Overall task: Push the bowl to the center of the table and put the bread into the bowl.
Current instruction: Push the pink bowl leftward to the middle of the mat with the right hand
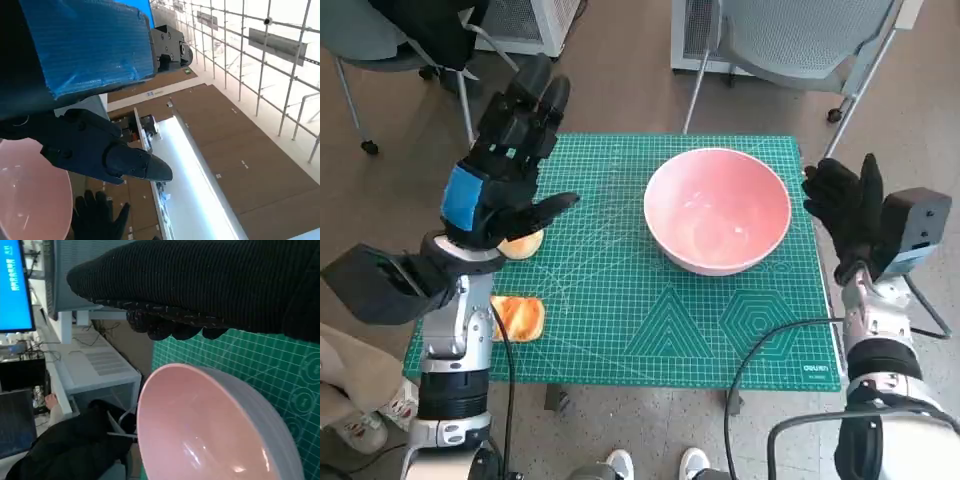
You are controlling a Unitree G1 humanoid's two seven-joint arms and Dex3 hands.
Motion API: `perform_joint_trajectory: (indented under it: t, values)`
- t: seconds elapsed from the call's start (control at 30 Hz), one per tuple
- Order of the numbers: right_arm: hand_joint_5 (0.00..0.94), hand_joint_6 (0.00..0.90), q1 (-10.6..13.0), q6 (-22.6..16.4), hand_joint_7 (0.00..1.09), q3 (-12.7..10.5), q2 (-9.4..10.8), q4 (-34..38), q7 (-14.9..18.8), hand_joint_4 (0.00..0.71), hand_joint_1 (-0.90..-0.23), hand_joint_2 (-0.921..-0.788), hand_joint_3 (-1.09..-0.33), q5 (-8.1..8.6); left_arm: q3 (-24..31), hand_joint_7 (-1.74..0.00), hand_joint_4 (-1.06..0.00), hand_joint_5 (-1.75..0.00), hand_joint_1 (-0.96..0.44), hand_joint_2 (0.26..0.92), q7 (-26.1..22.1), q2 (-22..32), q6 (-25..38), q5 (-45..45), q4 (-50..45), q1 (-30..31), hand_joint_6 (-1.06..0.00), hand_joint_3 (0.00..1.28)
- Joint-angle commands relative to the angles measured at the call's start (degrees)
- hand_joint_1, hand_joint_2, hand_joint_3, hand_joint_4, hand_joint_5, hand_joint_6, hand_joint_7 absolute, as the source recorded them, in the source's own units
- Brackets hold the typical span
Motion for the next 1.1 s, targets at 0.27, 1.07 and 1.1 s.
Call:
perform_joint_trajectory:
  t: [0.27, 1.07, 1.1]
  values:
    - [-0.001, 0.029, 1.25, 0.66, 0.08, 0.75, 3.41, 0.52, -0.24, -0.001, -0.690, -0.921, -0.824, -1.02, 0.68, -0.18, -0.03, 0.00, -0.55, 0.921, -0.01, 0.88, 0.78, -0.50, -1.27, 0.31, -0.12, 0.09]
    - [0.010, 0.065, 0.71, -2.15, 0.09, 4.22, 7.45, 0.09, 1.77, 0.023, -0.683, -0.921, -0.850, -3.62, 0.81, -0.20, -0.03, 0.00, -0.55, 0.921, -0.20, 0.90, 1.69, -0.47, -1.85, 0.46, -0.11, 0.09]
    - [0.010, 0.067, 0.68, -2.24, 0.09, 4.34, 7.58, 0.08, 1.71, 0.026, -0.679, -0.921, -0.852, -3.67, 0.81, -0.20, -0.03, 0.00, -0.55, 0.921, -0.22, 0.88, 1.69, -0.47, -1.84, 0.45, -0.11, 0.09]
